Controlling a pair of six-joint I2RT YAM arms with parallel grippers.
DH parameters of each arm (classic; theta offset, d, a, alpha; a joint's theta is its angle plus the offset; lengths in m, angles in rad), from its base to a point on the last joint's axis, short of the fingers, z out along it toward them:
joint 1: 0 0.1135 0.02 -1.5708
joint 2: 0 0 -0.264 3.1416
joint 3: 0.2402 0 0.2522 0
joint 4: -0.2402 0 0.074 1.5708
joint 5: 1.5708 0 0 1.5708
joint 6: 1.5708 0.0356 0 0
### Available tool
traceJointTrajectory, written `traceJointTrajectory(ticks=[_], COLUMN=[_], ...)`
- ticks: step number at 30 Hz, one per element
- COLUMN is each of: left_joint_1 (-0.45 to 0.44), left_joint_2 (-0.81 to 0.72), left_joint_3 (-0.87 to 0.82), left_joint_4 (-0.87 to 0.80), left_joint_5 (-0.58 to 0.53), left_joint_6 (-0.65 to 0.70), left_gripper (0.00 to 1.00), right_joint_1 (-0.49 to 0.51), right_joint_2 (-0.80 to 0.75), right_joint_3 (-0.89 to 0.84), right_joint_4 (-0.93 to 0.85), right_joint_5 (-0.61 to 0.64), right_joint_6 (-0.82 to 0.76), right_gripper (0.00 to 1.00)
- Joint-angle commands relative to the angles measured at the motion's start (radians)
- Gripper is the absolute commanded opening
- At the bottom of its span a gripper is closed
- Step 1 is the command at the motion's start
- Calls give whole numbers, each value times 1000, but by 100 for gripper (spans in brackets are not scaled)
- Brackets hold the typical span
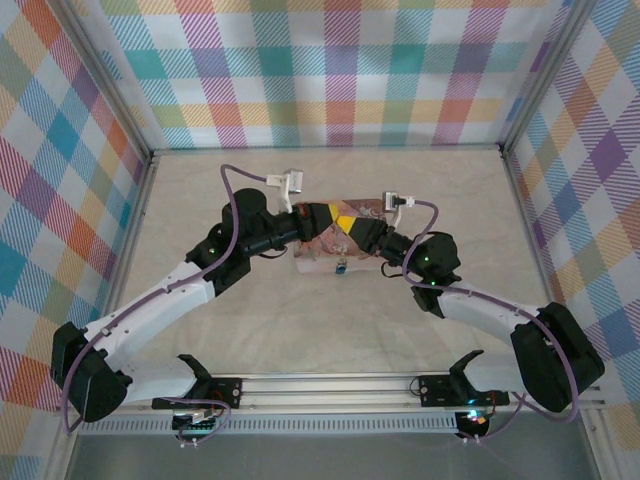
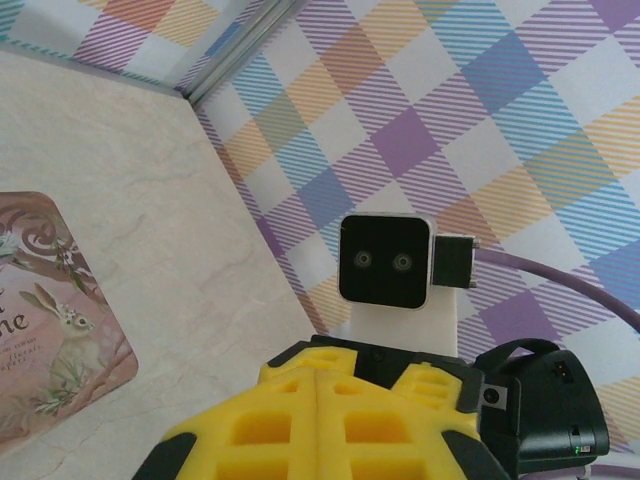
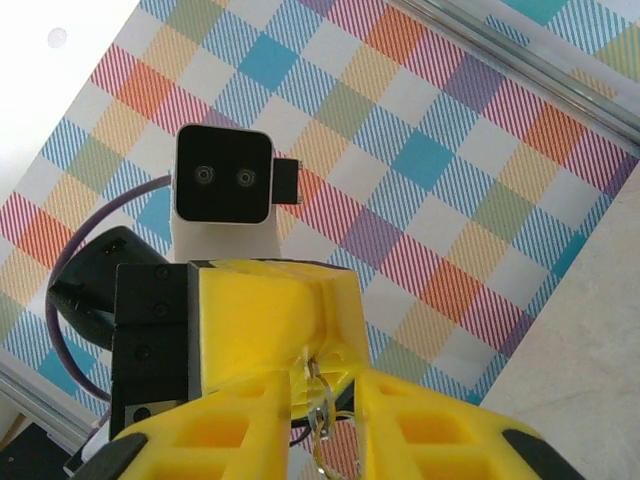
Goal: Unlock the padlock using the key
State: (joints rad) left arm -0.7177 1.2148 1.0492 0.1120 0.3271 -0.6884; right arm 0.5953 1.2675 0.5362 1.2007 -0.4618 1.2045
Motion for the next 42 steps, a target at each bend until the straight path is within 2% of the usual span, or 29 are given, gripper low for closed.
traceJointTrajectory(ticks=[1, 5, 12, 19, 25, 30, 31, 33, 34, 37, 42], left_joint_1=[-12, -12, -12, -12, -12, -10, -8, 2, 9, 34, 78], left_joint_2=[-24, -21, -15, -16, -25, -30, -29, -34, -39, -63, -104], left_joint_3=[-8, -16, -16, -20, -23, -29, -27, -23, -24, -35, -37], left_joint_4=[48, 53, 63, 74, 66, 47, 40, 17, 8, -15, -116], left_joint_5=[-9, -18, -22, -20, -19, -23, -23, -29, -35, -42, -74], left_joint_6=[-3, -8, -12, -21, -16, -14, -15, -18, -20, -20, -7], left_gripper=[0, 0, 0, 0, 0, 0, 2, 36, 45, 57, 69], right_joint_1=[6, 8, 15, 15, 15, 15, 14, 14, 13, 9, -10], right_joint_2=[1, 0, 8, 28, 22, -11, -17, -39, -52, -109, -248], right_joint_3=[-5, 9, 17, 20, 1, 2, 2, -1, -5, -20, -29], right_joint_4=[29, 24, 23, 31, 51, 15, 5, -27, -44, -131, -372], right_joint_5=[-7, -21, -29, -28, -2, -9, -11, -12, -11, -1, 22], right_joint_6=[-8, -8, -10, -4, -9, -48, -55, -73, -84, -128, -219], right_gripper=[17, 26, 27, 19, 0, 0, 0, 0, 0, 0, 0])
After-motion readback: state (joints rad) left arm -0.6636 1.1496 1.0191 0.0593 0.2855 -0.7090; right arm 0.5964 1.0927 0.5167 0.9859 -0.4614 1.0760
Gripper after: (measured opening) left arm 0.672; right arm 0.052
